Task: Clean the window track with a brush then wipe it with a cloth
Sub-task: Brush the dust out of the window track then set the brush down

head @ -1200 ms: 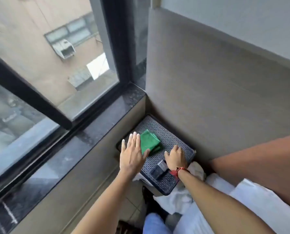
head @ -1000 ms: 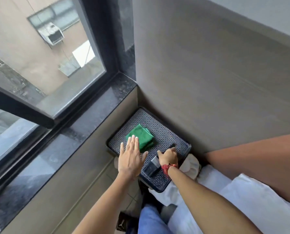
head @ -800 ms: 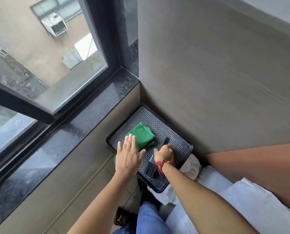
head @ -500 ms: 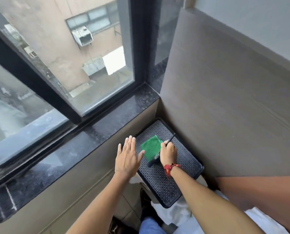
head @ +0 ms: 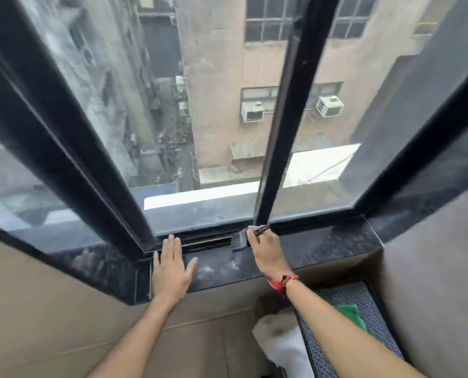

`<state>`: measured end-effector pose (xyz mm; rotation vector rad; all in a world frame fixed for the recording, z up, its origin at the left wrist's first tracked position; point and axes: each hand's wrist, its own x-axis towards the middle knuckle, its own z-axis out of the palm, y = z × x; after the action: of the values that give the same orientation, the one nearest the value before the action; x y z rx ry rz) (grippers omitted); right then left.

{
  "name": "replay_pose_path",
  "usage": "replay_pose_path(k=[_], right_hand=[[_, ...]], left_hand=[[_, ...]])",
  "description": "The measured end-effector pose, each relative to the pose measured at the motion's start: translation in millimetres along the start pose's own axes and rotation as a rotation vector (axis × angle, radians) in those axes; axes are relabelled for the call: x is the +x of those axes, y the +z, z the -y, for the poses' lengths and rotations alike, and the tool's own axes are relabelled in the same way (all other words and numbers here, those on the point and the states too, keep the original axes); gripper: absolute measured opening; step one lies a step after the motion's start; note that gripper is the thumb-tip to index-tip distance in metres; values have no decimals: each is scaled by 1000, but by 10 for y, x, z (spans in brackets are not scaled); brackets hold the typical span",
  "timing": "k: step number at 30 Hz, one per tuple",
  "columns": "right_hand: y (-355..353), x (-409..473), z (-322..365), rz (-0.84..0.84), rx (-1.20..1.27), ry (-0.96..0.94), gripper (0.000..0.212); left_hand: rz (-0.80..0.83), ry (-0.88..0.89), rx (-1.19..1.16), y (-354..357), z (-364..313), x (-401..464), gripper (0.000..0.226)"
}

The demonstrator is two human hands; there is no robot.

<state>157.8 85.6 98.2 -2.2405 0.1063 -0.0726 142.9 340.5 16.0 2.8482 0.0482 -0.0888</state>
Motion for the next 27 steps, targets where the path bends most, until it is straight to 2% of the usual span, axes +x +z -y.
replay_pose_path(k=[3, 6, 8, 11, 14, 19, 24, 27], right_hand=[[294, 83, 153, -13, -26, -3, 34], [487, 111, 153, -146, -128, 15, 24], [630, 102, 161, -151, -238, 40, 27], [954, 62, 298, -81, -258, 76, 28], [1398, 7, 582, 56, -218, 12, 30], [1724, -36, 1023, 221, 66, -58, 25], [1261, 186, 675, 33, -87, 56, 46], [768, 270, 280, -105, -306, 91, 41]], left_hand=[[41, -76, -31, 38, 383, 70, 84], [61, -63, -8, 113, 567, 14, 89], [56, -44, 1, 140, 638, -6, 91], [84, -36, -6, 136, 671, 25, 93], [95, -41, 8, 137, 669, 40, 92], [85, -19, 16, 147, 683, 28, 89], [65, -21, 4, 131, 655, 17, 90], [76, -39, -21, 123, 630, 13, 92]])
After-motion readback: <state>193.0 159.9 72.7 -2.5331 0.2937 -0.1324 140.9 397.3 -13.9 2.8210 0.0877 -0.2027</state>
